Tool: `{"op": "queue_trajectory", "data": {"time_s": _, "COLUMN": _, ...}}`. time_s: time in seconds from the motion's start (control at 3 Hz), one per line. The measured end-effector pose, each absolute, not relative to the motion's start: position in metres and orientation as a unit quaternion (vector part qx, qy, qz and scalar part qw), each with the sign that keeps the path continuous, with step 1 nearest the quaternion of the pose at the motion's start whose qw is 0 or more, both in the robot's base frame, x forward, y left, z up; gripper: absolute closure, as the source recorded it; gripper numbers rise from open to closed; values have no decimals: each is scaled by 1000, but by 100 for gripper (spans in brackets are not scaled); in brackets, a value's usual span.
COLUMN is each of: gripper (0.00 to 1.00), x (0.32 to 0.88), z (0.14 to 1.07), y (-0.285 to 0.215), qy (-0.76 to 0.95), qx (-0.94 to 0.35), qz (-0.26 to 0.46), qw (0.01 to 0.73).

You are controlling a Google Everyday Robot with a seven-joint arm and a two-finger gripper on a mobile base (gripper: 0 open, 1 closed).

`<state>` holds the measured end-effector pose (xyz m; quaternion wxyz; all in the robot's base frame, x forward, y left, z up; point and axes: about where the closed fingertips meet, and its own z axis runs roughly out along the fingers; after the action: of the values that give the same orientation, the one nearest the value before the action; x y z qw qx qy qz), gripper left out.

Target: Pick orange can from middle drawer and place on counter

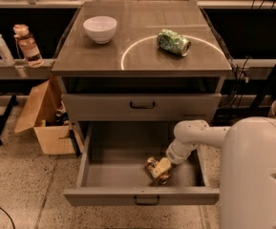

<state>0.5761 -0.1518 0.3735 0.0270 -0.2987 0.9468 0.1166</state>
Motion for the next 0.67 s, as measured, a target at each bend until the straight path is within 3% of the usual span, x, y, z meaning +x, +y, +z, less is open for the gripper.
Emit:
{"op": "queue_trajectory", "data": {"time_s": 0.33, "gripper": 3, "x": 574, "z": 372, "y": -150, "qy": 946, "qx": -301, "qz": 118, "qw": 27}}
{"op": "queue_trajectory", "data": {"time_s": 0.67, "gripper": 25, "x": 574, "z": 371, "y": -149, "qy": 946, "qx": -302, "qz": 117, "qw": 27}}
